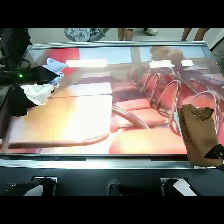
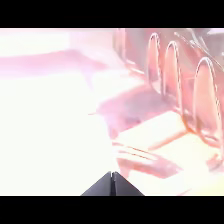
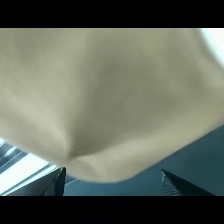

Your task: Fold the shirts.

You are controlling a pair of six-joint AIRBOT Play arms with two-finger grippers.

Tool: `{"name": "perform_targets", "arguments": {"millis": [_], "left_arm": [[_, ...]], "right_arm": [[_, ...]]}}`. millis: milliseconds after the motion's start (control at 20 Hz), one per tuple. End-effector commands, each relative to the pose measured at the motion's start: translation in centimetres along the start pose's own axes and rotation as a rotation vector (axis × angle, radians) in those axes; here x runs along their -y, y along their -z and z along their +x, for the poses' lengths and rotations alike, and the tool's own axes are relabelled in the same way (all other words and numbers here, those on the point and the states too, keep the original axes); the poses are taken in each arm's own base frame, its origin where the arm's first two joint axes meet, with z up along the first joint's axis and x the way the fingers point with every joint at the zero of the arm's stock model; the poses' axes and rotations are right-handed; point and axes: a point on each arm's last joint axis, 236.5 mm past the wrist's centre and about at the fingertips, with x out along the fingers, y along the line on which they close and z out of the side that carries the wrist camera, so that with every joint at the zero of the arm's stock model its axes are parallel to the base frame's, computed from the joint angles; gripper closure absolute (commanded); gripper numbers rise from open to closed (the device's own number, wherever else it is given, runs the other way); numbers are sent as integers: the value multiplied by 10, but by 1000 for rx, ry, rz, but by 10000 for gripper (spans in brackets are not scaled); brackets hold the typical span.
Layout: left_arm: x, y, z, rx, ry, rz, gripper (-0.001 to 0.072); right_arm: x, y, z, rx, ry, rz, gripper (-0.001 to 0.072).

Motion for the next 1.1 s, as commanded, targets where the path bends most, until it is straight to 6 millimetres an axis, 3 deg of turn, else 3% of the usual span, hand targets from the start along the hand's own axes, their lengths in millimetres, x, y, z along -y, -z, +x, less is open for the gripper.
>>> {"name": "perform_targets", "arguments": {"millis": [0, 50, 150, 200, 250, 300, 350, 400, 450, 500, 550, 650, 700, 750, 850, 1050], "left_arm": [[6, -11, -8, 29, 3, 17, 675], [11, -22, -15, 58, 1, 38, 675], [7, -52, -38, 132, -94, 129, 678], [-12, -68, -53, 167, -238, 173, 678], [-36, -82, -69, 197, -402, 190, 678], [-61, -90, -84, 217, -567, 192, 678], [-78, -90, -89, 211, -667, 186, 676], [-89, -78, -81, 160, -695, 162, 647], [-98, -56, -65, 72, -687, 106, 481], [-108, -15, -48, -72, -684, 10, 227], [-117, 34, -36, -245, -690, -79, 130], [-120, 130, -18, -552, -644, -137, 131], [-116, 163, -9, -598, -606, -148, 131], [-115, 184, -7, -597, -601, -165, 131], [-111, 200, -6, -510, -603, -194, 130], [-113, 194, -15, -439, -620, -165, 131]], "right_arm": [[24, -53, -58, 228, 140, -144, 21], [24, -82, -99, 375, 184, -216, 21], [-2, -143, -214, 774, 254, -372, 22], [-29, -162, -273, 969, 274, -417, 23], [-67, -170, -313, 1105, 254, -479, 23], [-118, -171, -334, 1188, 199, -571, 23], [-168, -166, -333, 1202, 131, -669, 24], [-221, -154, -314, 1150, 39, -757, 24], [-267, -138, -285, 1056, -54, -818, 23], [-307, -118, -245, 914, -122, -874, 23], [-336, -96, -203, 760, -146, -946, 22], [-369, -43, -114, 409, -151, -1112, 20], [-374, -21, -77, 260, -130, -1174, 22], [-377, -11, -53, 187, -93, -1213, 22], [-383, -12, -26, 176, -6, -1238, 20], [-392, -15, -22, 222, 18, -1240, 22]]}}
